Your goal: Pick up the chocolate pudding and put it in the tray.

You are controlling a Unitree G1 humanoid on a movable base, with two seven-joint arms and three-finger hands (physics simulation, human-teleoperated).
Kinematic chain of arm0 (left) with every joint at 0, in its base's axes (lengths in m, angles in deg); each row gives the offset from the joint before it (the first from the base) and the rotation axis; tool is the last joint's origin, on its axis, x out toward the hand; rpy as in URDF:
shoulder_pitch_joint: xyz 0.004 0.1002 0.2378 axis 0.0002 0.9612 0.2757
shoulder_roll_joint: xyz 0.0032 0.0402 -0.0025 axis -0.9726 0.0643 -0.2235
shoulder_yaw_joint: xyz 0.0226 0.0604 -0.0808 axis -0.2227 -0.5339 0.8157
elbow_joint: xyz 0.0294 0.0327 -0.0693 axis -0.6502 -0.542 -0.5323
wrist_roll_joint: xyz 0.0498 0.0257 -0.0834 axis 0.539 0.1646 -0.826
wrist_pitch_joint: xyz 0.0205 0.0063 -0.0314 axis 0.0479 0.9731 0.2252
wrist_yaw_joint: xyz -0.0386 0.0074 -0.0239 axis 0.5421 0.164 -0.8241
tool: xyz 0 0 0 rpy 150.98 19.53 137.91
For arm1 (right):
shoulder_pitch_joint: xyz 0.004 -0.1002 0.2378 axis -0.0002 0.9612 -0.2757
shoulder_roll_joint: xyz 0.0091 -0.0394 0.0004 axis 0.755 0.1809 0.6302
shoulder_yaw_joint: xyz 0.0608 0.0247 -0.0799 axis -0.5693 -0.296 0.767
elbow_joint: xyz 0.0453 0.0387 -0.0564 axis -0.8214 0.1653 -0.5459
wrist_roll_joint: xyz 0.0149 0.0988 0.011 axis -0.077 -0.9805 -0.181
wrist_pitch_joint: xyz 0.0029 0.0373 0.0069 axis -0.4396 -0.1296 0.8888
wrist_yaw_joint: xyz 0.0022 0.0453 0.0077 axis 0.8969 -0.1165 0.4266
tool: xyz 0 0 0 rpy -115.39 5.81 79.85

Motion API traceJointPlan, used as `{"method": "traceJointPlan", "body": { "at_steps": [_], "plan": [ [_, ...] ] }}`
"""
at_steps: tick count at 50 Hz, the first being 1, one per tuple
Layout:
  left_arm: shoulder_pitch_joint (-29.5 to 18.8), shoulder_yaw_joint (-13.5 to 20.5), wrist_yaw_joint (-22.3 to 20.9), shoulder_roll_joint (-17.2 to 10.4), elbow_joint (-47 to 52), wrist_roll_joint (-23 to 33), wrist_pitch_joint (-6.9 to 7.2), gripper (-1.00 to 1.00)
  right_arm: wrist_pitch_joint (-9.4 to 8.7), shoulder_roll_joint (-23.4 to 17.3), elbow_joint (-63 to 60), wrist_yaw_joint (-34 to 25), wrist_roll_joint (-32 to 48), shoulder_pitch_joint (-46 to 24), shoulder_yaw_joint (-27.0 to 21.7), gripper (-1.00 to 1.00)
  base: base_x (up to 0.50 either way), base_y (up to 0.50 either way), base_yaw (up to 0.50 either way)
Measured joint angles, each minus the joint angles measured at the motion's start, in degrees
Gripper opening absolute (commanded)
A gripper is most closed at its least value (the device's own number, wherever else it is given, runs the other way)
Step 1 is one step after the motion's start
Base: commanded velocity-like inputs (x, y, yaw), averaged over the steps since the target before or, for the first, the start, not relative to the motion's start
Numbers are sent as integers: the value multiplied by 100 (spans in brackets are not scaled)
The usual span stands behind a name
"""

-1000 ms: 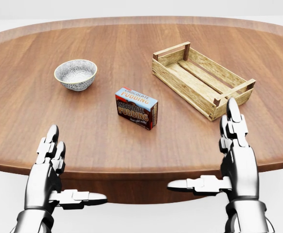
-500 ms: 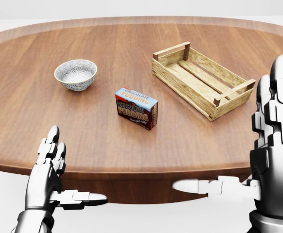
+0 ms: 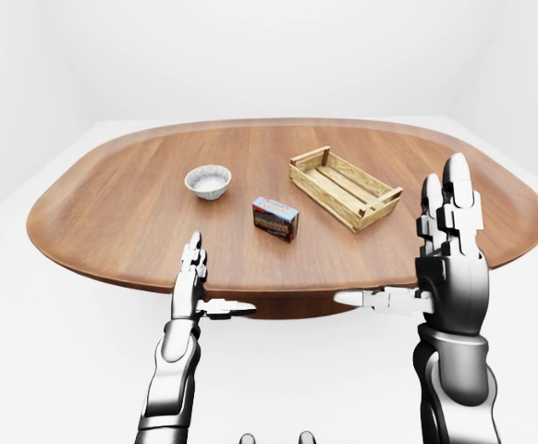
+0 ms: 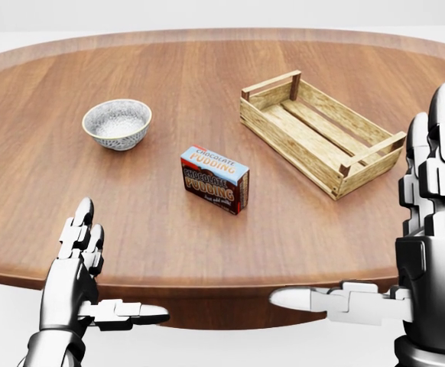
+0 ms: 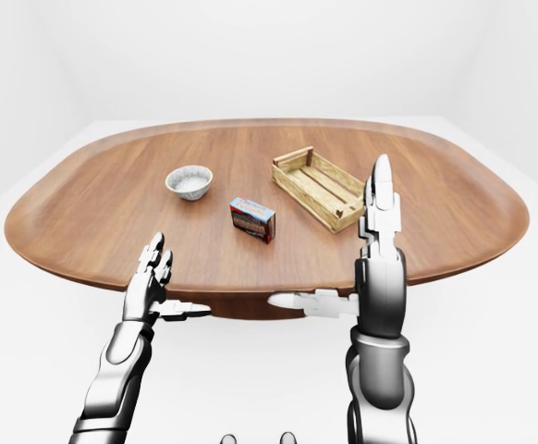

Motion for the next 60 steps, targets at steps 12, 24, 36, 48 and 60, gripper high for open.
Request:
{"method": "traceJointPlan", "body": {
  "at_steps": [12,24,36,48,60],
  "plan": [
    [-9,2,-5,-3,-17,3,-10,100,26,-1,20,-13,15,12,27,100,17,0,0],
    [-3,0,-5,-1,14,6,15,100,55,-2,24,-26,14,38,39,100,17,0,0],
    [-1,-1,-5,0,26,7,25,100,89,-2,52,-32,10,55,49,100,17,0,0],
    [0,-1,-5,0,30,8,28,100,103,-3,72,-37,11,57,58,100,17,0,0],
    [0,-1,-5,0,31,8,29,100,115,-5,89,-45,12,58,64,100,17,0,0]
  ]
}}
